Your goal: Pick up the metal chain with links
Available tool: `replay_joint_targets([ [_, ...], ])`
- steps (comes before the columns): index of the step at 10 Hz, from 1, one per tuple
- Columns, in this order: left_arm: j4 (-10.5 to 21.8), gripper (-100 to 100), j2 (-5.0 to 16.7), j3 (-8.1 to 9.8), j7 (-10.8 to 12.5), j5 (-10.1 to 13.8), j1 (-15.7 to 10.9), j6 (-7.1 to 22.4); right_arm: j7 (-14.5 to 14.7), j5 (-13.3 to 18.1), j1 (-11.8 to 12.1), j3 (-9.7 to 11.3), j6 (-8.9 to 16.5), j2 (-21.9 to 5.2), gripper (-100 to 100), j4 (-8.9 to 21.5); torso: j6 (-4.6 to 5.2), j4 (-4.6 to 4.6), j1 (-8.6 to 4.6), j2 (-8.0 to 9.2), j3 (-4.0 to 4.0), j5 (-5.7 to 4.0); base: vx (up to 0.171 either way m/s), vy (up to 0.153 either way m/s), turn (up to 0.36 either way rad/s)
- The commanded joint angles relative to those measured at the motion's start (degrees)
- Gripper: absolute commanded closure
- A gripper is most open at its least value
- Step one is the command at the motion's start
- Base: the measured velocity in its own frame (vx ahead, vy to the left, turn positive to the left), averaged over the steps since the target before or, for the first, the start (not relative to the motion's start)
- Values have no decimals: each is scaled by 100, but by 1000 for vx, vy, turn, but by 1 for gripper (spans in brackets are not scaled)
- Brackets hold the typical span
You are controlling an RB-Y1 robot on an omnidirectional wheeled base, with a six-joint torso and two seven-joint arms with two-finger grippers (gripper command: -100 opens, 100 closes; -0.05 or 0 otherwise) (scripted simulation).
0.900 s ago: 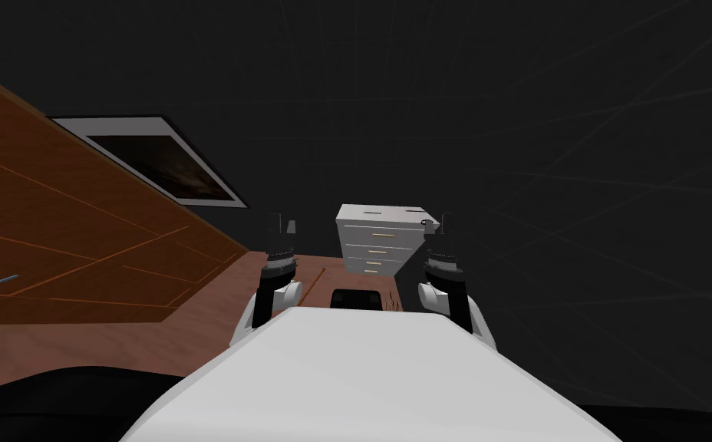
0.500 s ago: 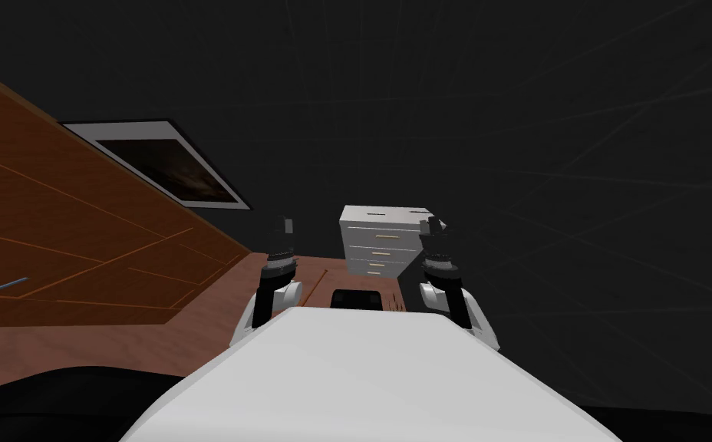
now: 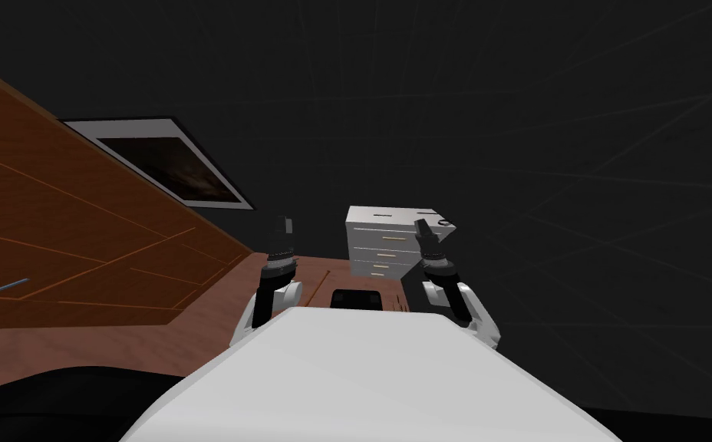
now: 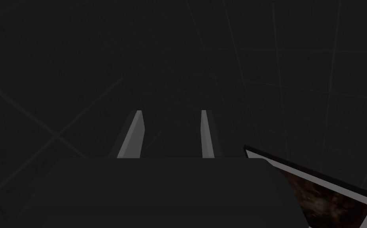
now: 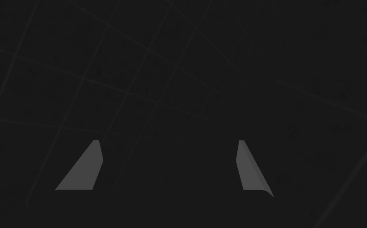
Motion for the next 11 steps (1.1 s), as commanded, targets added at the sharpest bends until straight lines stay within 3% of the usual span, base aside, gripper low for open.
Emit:
replay_joint_targets([
  [1,0,0,0,0,0,0,0,0,18,41,-17,-6,-77,-167,-100,62,0,0,0,0,0,0,25,69,3],
  [11,0,0,0,0,0,0,0,0,234,591,-476,22,-714,-1817,-100,924,0,-2,12,-6,-4,3,34,93,12],
])
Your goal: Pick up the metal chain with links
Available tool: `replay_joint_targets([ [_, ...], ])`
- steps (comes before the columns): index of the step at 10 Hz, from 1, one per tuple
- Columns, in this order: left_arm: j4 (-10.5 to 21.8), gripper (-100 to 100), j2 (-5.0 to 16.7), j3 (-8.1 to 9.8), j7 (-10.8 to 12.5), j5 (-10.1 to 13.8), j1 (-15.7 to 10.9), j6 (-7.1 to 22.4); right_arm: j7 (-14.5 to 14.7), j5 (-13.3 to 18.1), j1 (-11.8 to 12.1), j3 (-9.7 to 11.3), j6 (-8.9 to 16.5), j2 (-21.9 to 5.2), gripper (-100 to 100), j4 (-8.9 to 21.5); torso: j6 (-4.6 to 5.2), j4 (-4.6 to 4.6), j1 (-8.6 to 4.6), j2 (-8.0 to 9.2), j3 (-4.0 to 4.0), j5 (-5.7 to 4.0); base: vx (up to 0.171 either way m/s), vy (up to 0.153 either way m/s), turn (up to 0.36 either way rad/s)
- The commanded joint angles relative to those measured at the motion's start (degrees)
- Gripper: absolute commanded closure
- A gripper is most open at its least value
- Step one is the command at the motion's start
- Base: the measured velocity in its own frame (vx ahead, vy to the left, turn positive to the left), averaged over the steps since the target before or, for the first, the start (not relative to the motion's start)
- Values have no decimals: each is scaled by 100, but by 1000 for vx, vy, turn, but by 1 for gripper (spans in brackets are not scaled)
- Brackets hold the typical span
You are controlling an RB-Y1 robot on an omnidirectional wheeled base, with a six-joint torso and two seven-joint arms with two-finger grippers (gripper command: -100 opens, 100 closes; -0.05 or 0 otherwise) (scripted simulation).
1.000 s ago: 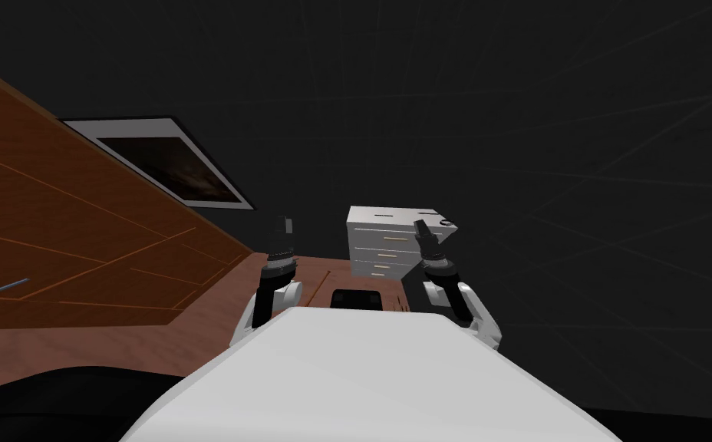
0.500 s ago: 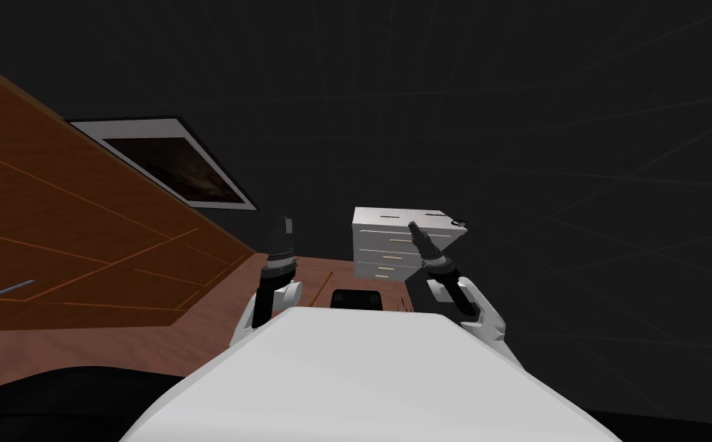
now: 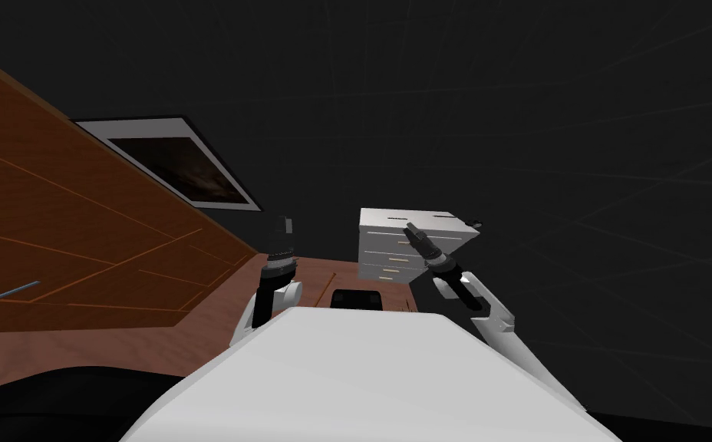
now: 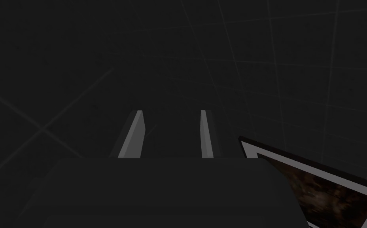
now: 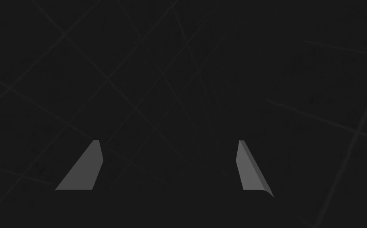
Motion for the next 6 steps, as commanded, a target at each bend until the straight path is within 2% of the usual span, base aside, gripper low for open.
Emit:
replay_joint_targets([
  [1,0,0,0,0,0,0,0,0,58,144,-119,15,-164,-286,-100,230,0,0,0,0,0,0,55,101,27],
  [2,0,0,0,0,0,0,0,0,58,144,-119,15,-164,-463,-100,230,-1,-1,4,-5,-3,-1,42,82,8],
  [3,0,0,0,0,0,0,0,0,104,270,-218,22,-307,-638,-100,426,0,-1,-2,-1,-1,-1,48,101,30],
  [4,0,0,0,0,0,0,0,0,104,270,-218,22,-307,-809,-100,426,-1,-1,4,-4,-2,-1,47,92,11],
  [5,0,0,0,0,0,0,0,0,148,399,-318,30,-453,-989,-100,627,1,-1,0,-2,-1,0,56,116,30],
  [6,0,0,0,0,0,0,0,0,148,399,-318,30,-453,-1171,-100,627,-1,-1,9,-6,-3,1,42,96,14],
])
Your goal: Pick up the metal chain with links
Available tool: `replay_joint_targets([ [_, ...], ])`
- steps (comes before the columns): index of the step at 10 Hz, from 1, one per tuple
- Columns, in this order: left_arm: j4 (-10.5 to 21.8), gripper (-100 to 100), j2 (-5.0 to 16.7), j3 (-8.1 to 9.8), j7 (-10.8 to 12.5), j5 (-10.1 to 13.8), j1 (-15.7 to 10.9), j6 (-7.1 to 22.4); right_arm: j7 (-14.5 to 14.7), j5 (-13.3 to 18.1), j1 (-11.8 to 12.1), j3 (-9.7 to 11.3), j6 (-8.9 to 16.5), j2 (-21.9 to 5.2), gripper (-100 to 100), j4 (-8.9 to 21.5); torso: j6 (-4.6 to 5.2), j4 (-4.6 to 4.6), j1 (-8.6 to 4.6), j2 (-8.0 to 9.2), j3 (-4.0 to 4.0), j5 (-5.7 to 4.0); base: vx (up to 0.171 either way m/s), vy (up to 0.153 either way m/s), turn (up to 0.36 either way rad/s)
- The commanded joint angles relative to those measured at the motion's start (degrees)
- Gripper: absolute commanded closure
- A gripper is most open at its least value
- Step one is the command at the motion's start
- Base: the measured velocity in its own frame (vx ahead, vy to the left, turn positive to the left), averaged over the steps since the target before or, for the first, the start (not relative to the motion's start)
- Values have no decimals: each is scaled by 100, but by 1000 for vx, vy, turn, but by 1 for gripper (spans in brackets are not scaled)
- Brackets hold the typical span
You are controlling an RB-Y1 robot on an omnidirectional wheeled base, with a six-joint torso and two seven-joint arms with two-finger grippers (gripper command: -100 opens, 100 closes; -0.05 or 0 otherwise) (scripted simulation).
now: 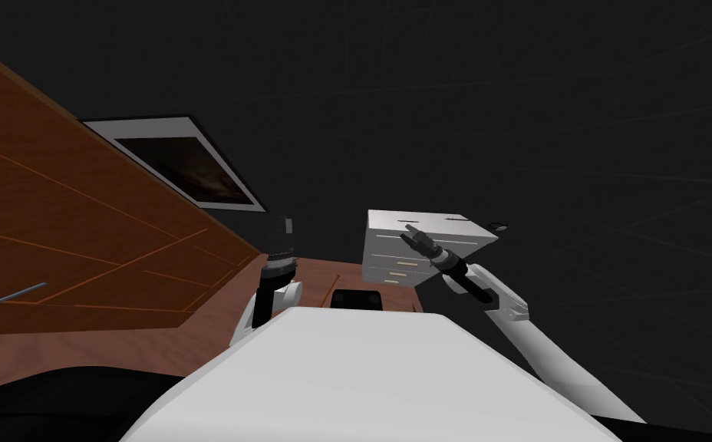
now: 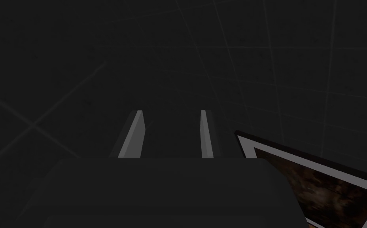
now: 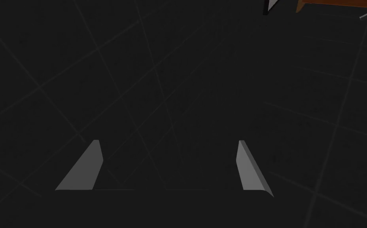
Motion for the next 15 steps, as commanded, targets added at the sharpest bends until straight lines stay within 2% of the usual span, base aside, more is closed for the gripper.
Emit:
replay_joint_targets([
  [1,0,0,0,0,0,0,0,0,12,22,-25,9,-27,-191,-100,42,0,0,0,0,0,0,12,32,-3],
  [2,0,0,0,0,0,0,0,0,56,153,-124,17,-173,-408,-100,246,1,2,-20,10,6,-4,38,43,38],
  [3,0,0,0,0,0,0,0,0,56,153,-124,17,-173,-577,-100,246,-1,1,-21,4,3,-6,30,63,21],
  [4,0,0,0,0,0,0,0,0,99,286,-222,28,-318,-757,-100,452,0,1,-15,6,4,-4,44,107,34],
  [6,0,0,0,0,0,0,0,0,99,286,-222,28,-318,-998,-100,452,0,0,0,1,1,0,35,75,6],
  [7,0,0,0,0,0,0,0,0,140,420,-317,39,-463,-1223,-100,659,1,2,-14,8,4,-3,35,71,44],
  [8,0,0,0,0,0,0,0,0,140,420,-317,39,-463,-1396,-100,659,-1,1,-10,5,3,-3,42,65,20],
  [9,0,0,0,0,0,0,0,0,178,554,-409,53,-605,-1577,-100,866,1,1,-13,4,2,-3,60,103,25],
  [11,0,0,0,0,0,0,0,0,178,554,-409,53,-605,-1823,-100,866,0,0,-3,-1,0,-1,33,62,16],
  [12,0,0,1,1,0,0,0,0,215,687,-495,68,-743,-2048,-100,1072,1,2,-19,9,5,-4,29,50,29],
  [13,0,0,0,0,0,0,0,0,215,687,-495,68,-743,-2212,-100,1072,0,2,-18,7,4,-5,40,56,28],
  [14,0,0,0,0,0,0,0,0,249,819,-576,86,-878,-2389,-100,1274,1,1,-17,5,3,-4,35,77,30],
  [15,0,0,0,0,0,0,0,0,249,819,-576,86,-878,-2538,-100,1274,0,1,-9,5,3,-4,29,75,37],
])
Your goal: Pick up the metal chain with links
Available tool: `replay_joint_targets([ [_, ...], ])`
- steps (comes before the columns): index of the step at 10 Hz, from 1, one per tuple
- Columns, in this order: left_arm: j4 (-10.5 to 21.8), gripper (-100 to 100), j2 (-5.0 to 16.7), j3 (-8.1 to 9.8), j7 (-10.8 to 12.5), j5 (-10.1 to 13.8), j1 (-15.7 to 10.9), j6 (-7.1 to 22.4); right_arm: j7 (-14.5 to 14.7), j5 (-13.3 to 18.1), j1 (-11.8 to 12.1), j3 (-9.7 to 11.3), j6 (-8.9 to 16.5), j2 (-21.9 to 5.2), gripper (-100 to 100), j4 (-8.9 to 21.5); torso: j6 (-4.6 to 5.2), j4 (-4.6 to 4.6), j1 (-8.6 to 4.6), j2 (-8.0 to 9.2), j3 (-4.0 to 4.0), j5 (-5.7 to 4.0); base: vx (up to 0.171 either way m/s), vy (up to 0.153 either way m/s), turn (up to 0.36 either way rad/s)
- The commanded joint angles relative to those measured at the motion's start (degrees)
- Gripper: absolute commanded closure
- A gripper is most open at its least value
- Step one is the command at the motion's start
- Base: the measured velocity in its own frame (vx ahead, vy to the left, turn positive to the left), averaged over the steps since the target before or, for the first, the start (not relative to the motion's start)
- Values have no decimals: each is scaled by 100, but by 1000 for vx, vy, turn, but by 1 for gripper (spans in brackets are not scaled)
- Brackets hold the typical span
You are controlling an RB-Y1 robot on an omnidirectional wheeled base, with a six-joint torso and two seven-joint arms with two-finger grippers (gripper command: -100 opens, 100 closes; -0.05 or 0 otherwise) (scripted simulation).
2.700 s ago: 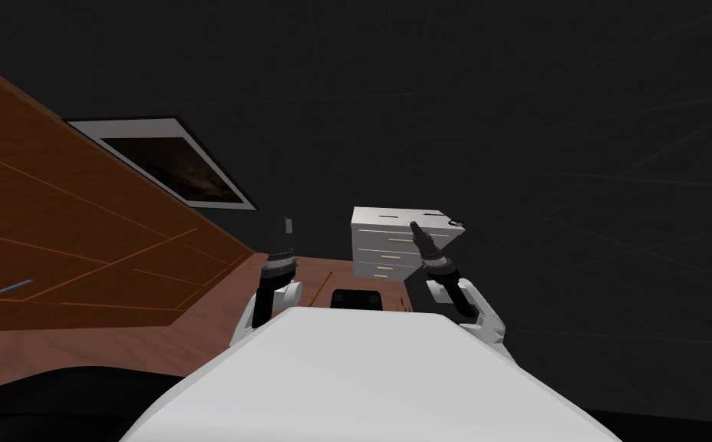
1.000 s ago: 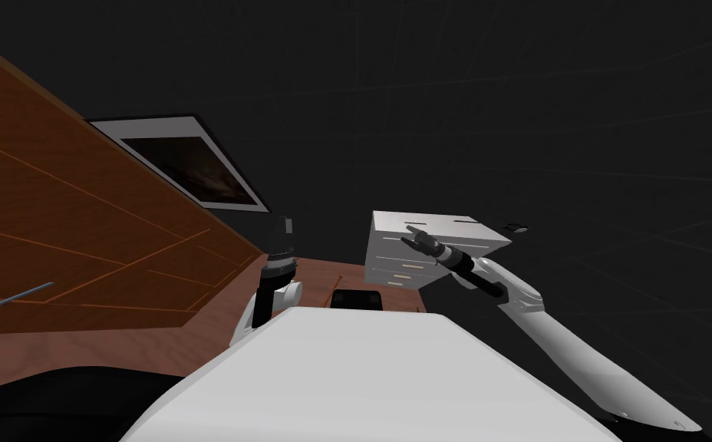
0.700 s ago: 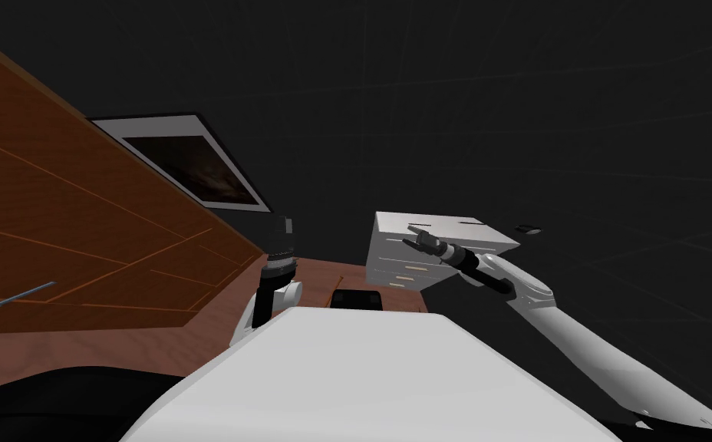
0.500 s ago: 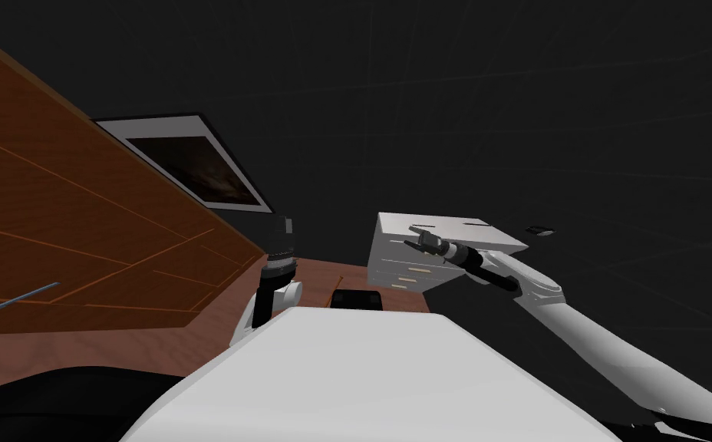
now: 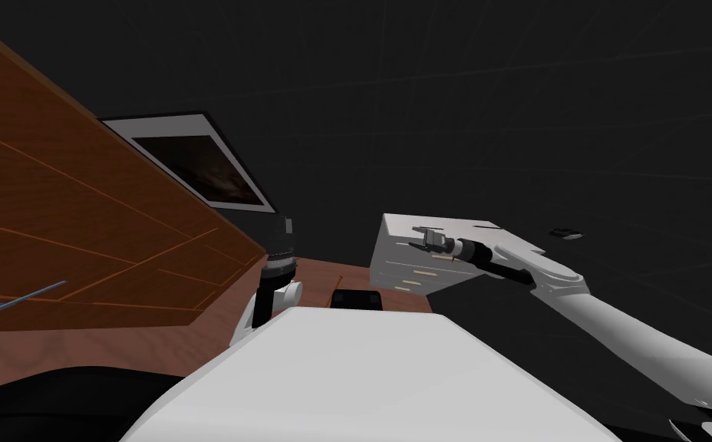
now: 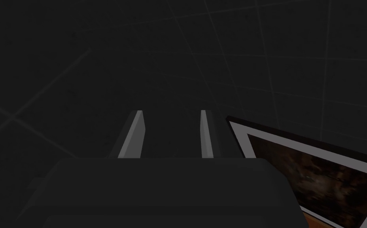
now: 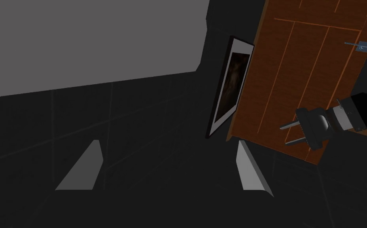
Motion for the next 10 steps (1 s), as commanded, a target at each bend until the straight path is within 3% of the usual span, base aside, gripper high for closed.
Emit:
replay_joint_targets([
  [1,0,0,0,0,0,0,0,0,-17,8,11,-24,-6,-230,-100,-6,0,0,0,0,0,0,24,51,16],
  [4,0,0,0,0,0,0,0,0,45,268,-124,24,-261,-781,-100,387,1,-1,-6,-3,-2,-1,49,65,40],
  [6,0,0,0,0,0,0,0,0,45,268,-124,24,-261,-1037,-100,387,0,-2,-2,-6,-4,-1,33,54,17],
  [7,0,0,0,0,0,0,0,0,72,395,-176,56,-379,-1255,-100,574,2,0,-10,2,1,-3,30,63,27],
  [10,0,0,0,0,0,0,0,0,98,521,-214,97,-492,-1767,-100,754,1,0,-5,0,0,-2,35,59,41],
])
